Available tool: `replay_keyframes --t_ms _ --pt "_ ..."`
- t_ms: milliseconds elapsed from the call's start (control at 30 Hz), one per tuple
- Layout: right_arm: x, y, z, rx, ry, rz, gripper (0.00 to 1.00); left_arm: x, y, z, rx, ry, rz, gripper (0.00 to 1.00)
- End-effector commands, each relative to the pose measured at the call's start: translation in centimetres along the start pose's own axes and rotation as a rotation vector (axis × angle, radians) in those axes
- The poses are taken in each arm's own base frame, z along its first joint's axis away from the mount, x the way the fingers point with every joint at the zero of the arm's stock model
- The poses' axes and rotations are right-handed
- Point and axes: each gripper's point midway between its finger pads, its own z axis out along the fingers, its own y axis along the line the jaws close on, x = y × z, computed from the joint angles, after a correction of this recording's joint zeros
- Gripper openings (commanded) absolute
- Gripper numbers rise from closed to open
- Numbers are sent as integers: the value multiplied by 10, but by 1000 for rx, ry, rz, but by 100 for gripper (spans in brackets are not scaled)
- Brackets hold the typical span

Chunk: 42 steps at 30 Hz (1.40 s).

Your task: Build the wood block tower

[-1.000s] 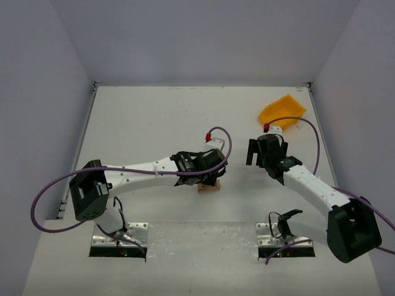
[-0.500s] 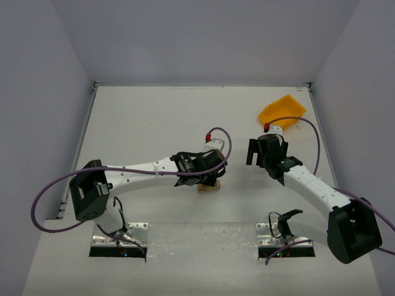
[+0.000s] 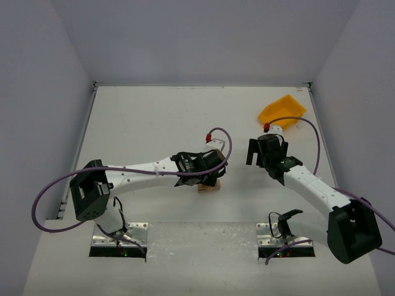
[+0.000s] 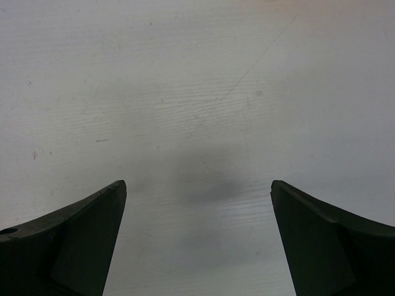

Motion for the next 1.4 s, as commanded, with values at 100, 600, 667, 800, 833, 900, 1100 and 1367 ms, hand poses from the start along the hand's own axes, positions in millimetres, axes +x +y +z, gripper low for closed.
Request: replay_keyframes --t_ms 100,600,667,800,833,900,1100,1367 --pt "-22 1 -4 2 -61 21 99 -5 -9 -1 30 -24 -3 12" --pt "-23 1 -4 3 -62 21 99 -4 -8 0 25 -23 -4 12" --pt "-22 1 -4 3 -62 21 99 -4 -8 -1 25 -23 -6 12" --pt "-22 1 -4 3 -61 21 99 -4 -7 -1 22 -23 -5 12" --pt "-22 1 -4 4 -61 20 99 -4 -7 -1 22 -23 -4 12" --pt "-22 1 -4 4 -61 20 99 -3 -7 0 20 -21 -4 13" --pt "-22 1 -4 4 -61 20 99 -4 -6 -1 19 -26 -9 18" --pt "-21 2 -1 8 -50 14 99 -5 -6 -3 24 -31 -14 38"
